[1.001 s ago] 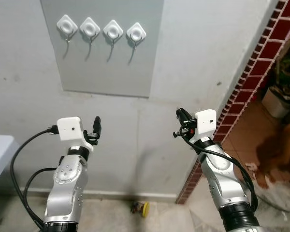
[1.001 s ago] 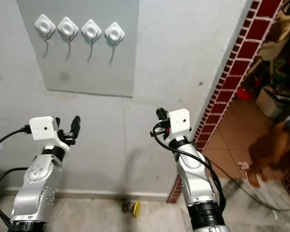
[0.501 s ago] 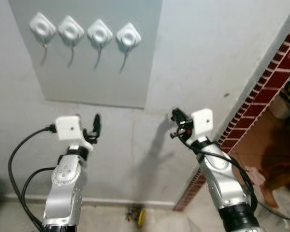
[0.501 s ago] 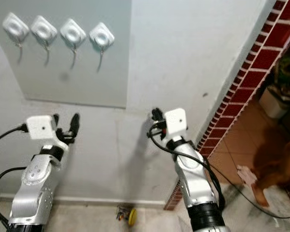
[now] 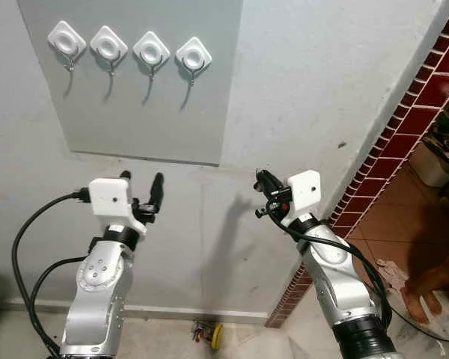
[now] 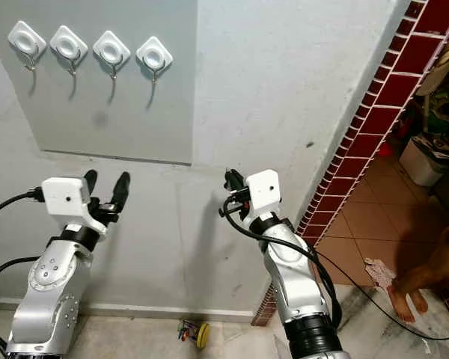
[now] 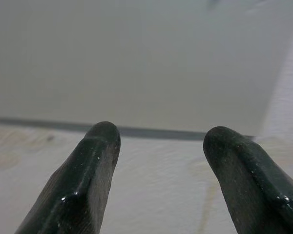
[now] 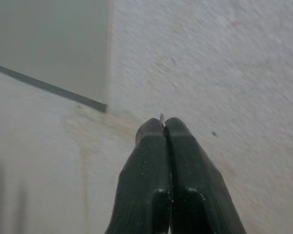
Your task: Hang keys on a hook
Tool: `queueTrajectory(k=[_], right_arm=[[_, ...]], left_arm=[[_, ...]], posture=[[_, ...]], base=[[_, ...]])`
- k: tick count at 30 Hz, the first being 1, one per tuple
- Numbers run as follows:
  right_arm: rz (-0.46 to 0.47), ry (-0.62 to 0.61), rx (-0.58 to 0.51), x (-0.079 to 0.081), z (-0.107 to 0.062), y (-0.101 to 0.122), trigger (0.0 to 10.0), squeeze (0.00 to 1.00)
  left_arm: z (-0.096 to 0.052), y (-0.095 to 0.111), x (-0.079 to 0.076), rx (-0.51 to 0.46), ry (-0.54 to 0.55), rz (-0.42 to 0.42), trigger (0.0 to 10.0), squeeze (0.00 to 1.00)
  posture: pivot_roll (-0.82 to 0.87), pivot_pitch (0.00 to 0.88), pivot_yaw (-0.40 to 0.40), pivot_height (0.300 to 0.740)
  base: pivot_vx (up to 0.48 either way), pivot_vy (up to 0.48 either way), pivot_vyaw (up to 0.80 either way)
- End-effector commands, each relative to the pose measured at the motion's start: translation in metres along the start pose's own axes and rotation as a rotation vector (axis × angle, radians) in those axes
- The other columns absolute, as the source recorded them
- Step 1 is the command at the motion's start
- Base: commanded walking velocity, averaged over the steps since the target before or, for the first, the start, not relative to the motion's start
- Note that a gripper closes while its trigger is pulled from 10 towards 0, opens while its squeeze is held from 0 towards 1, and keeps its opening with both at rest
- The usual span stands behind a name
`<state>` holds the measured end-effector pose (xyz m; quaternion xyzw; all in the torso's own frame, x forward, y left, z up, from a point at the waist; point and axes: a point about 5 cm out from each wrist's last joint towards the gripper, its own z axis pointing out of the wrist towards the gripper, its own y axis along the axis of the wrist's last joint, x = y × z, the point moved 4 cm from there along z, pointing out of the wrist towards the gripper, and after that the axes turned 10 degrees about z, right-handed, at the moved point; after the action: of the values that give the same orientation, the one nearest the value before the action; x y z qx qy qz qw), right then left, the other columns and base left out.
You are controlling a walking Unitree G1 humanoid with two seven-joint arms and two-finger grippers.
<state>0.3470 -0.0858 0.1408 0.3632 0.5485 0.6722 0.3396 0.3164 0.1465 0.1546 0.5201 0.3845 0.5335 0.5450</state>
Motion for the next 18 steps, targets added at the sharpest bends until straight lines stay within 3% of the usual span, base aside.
queueTrajectory(k=[1,4,5,6,13,18], right_arm=[[-0.007,0.056,-0.033,0.008,0.003,0.012,10.0,0.0],[-0.006,0.058,-0.033,0.008,0.003,0.013,10.0,0.0],[0.013,0.159,-0.084,0.018,0.009,0.034,10.0,0.0],[0.02,0.199,-0.105,0.023,0.011,0.043,10.0,0.0],[0.029,0.32,-0.199,0.038,0.02,0.081,10.0,0.0],[0.045,0.371,-0.226,0.044,0.024,0.096,10.0,0.0]], left_arm=[[0.0,0.01,-0.007,-0.041,-0.036,0.023,10.0,0.0],[-0.001,0.011,-0.007,-0.043,-0.039,0.023,10.0,0.0],[0.0,0.031,-0.019,-0.109,-0.109,0.064,10.0,0.0],[0.001,0.037,-0.022,-0.129,-0.129,0.073,10.0,0.0],[0.001,0.059,-0.019,-0.194,-0.154,0.083,10.0,0.0],[-0.001,0.065,-0.019,-0.206,-0.168,0.094,10.0,0.0]], posture=[[-0.03,0.007,-0.065,0.74],[-0.03,0.007,-0.065,0.74],[-0.03,0.007,-0.064,0.74],[-0.03,0.007,-0.065,0.74],[-0.03,0.006,-0.064,0.74],[-0.02,0.007,-0.068,0.74]], base=[[0.0,0.0,0.0],[0.0,0.0,0.0],[0.0,0.0,0.0],[0.0,0.0,0.0],[0.0,0.0,0.0],[0.0,0.0,0.0]])
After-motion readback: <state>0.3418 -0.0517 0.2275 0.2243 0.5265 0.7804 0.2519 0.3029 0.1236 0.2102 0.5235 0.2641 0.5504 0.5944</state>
